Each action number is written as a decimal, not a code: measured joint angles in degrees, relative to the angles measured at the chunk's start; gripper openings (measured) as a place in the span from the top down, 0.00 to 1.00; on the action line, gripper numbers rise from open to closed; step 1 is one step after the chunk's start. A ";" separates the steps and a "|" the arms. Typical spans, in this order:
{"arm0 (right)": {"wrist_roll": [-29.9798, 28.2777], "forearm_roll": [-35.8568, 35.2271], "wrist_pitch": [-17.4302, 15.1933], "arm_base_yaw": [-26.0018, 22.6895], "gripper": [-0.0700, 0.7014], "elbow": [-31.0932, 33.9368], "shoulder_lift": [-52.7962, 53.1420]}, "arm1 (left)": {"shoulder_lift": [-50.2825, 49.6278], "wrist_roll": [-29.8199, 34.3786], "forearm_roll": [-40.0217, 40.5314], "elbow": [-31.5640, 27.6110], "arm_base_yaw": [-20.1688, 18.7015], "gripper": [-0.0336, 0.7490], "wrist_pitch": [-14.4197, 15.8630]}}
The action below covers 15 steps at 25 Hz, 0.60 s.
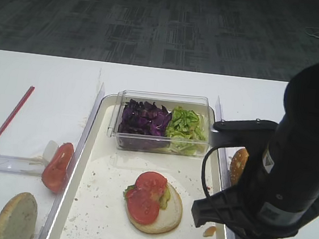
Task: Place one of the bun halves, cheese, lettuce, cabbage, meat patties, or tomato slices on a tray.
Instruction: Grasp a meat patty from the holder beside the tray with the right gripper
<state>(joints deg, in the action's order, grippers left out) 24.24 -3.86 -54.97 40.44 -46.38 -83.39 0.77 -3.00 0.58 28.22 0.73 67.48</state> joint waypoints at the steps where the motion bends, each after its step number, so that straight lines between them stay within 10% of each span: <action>1: 0.00 -0.03 -0.12 0.00 0.76 0.00 0.38 | 0.00 0.00 0.00 0.00 0.00 0.35 0.00; 15: 0.00 -0.35 -0.36 0.00 0.77 0.00 4.67 | 0.00 0.00 0.00 0.00 0.00 0.35 0.00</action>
<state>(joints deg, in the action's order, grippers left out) 24.24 -4.21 -55.33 40.44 -46.38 -78.72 0.77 -3.00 0.58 28.22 0.73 67.48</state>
